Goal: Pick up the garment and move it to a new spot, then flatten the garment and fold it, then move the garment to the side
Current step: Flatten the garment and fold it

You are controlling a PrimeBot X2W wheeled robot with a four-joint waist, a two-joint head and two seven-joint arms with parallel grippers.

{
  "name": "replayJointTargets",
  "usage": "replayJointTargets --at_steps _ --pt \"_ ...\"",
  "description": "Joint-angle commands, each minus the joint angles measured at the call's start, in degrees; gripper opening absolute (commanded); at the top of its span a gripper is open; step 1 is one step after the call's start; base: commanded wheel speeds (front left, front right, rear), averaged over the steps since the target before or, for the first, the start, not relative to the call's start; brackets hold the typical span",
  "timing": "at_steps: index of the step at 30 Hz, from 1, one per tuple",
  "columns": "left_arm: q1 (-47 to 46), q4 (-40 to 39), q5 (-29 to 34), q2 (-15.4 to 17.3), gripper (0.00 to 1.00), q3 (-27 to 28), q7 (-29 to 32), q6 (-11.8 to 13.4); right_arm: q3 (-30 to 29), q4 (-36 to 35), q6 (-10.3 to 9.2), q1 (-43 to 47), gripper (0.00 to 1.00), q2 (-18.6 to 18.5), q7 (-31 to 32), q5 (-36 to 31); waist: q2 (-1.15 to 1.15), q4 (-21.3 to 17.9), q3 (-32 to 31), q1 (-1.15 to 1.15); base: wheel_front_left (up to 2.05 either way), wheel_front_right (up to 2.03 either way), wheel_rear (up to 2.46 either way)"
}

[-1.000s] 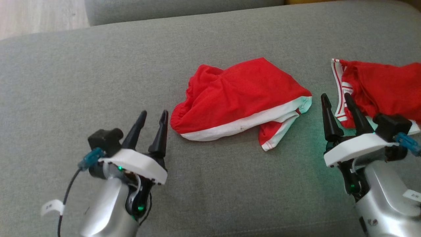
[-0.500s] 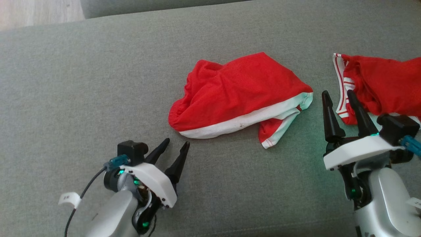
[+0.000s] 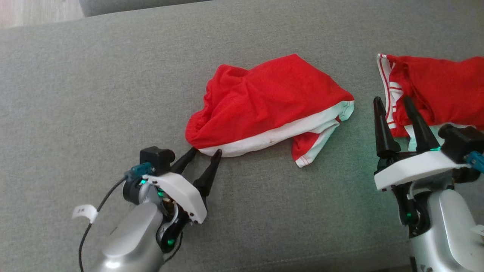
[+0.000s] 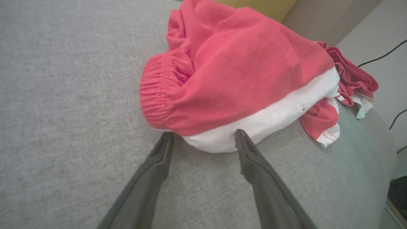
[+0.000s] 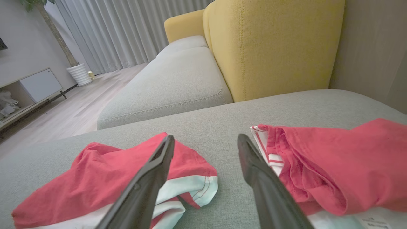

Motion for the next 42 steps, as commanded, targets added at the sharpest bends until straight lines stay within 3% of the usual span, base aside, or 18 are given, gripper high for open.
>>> replayJointTargets --at_steps 1,9,10,11,12,19,25,41,42 --pt "-2.81 -0.83 -0.47 1.04 1.0 1.35 -1.0 -0.35 0.77 -2.26 -0.05 -0.05 1.0 0.43 0.15 -0.44 0.0 -0.09 0.1 0.0 0.0 0.0 0.0" --pt "-4.97 3.21 -0.29 1.14 1.0 1.69 -2.85 -0.32 0.29 -2.12 -0.05 -0.08 1.0 0.71 0.34 -0.71 0.0 -0.2 0.54 0.0 0.0 0.0 0.0" --pt "-5.19 3.47 -0.34 1.01 0.9 1.55 -2.95 -0.32 0.24 -1.98 -0.05 -0.05 1.0 0.74 0.47 -0.81 0.0 -0.17 0.58 0.0 0.0 0.0 0.0" --pt "-5.41 3.59 -0.32 0.91 0.13 1.26 -3.06 -0.32 0.19 -1.8 -0.05 0.0 1.0 0.77 0.64 -0.91 0.0 -0.15 0.6 0.0 0.0 0.0 0.0" --pt "-5.62 3.62 -0.24 0.88 0.0 0.96 -3.2 -0.33 0.0 -1.48 -0.05 0.08 1.0 0.8 0.91 -1.06 0.0 -0.1 0.61 0.0 0.0 0.0 0.0" --pt "-6.23 2.95 -0.24 1.1 0.0 0.68 -4.2 -0.34 -2.56 2.44 -0.05 -0.61 1.0 1.05 3.04 -1.81 0.0 0.81 0.34 0.0 0.0 0.0 0.0" --pt "-5.46 0.59 0.58 1.34 0.0 1.65 -4.61 -0.14 -1.08 7.97 -0.05 -3.0 1.0 1.15 4.44 -0.14 0.0 2.39 0.31 0.0 0.0 0.0 0.0" --pt "-4.18 -2.66 2.0 1.22 0.0 2.26 -4.71 0.21 2.33 20.45 -0.05 -9.16 1.0 0.07 1.09 1.22 0.0 4.04 1.04 0.0 0.0 0.0 0.0" --pt "-4.21 -2.71 2.02 1.23 0.0 2.28 -4.71 0.23 2.6 20.81 -0.05 -9.39 0.85 -0.03 0.92 1.46 0.0 4.04 1.1 0.0 0.0 0.0 0.0"
